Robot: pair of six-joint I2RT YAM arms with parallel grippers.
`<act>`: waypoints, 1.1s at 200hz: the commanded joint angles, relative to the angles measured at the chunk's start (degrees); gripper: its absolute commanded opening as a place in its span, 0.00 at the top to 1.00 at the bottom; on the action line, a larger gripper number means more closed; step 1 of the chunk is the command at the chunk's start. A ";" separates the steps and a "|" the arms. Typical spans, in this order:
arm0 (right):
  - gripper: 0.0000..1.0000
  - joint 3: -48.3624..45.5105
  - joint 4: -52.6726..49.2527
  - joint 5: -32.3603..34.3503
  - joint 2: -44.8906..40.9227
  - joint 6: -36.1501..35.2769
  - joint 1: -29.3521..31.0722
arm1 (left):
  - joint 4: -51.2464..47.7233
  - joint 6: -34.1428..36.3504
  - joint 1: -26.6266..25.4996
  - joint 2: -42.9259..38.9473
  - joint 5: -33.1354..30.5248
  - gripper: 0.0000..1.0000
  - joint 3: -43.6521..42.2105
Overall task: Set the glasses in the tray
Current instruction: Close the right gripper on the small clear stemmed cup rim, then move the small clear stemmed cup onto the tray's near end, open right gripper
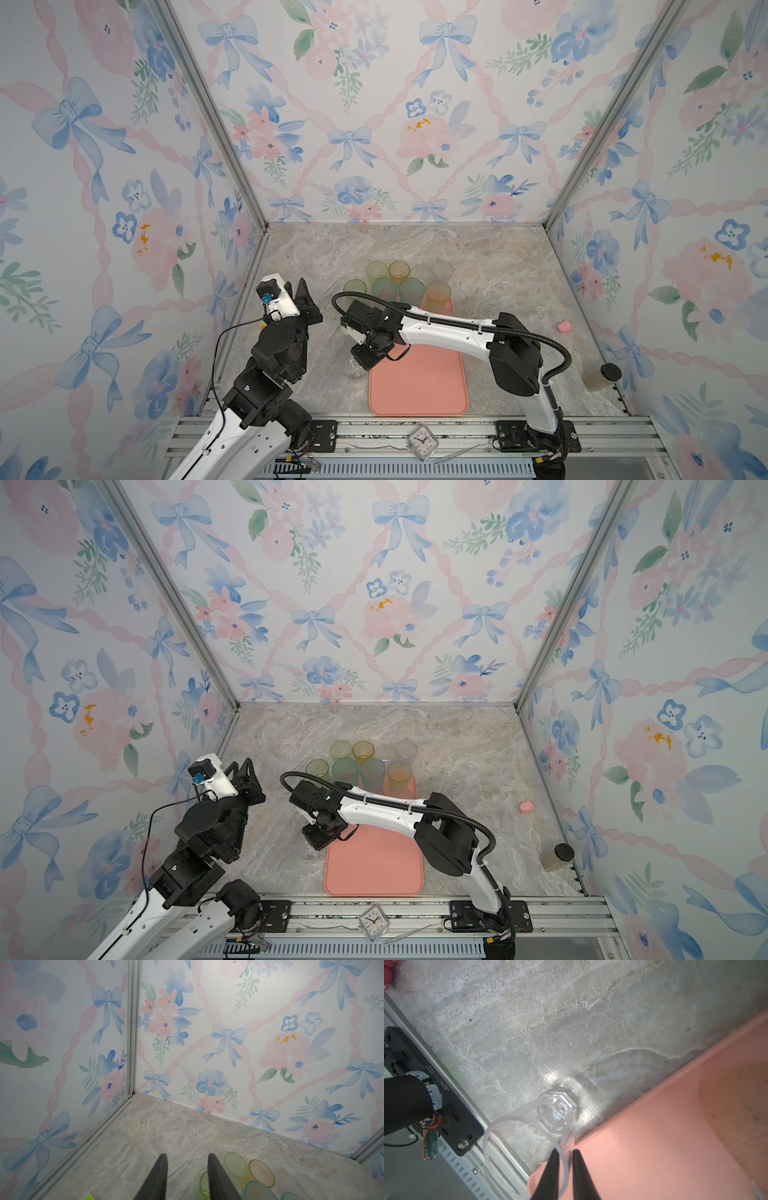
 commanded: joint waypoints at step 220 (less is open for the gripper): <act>1.00 -7.40 -7.97 12.83 -12.05 -2.84 0.09 | -0.64 1.50 0.87 4.36 1.76 0.64 1.83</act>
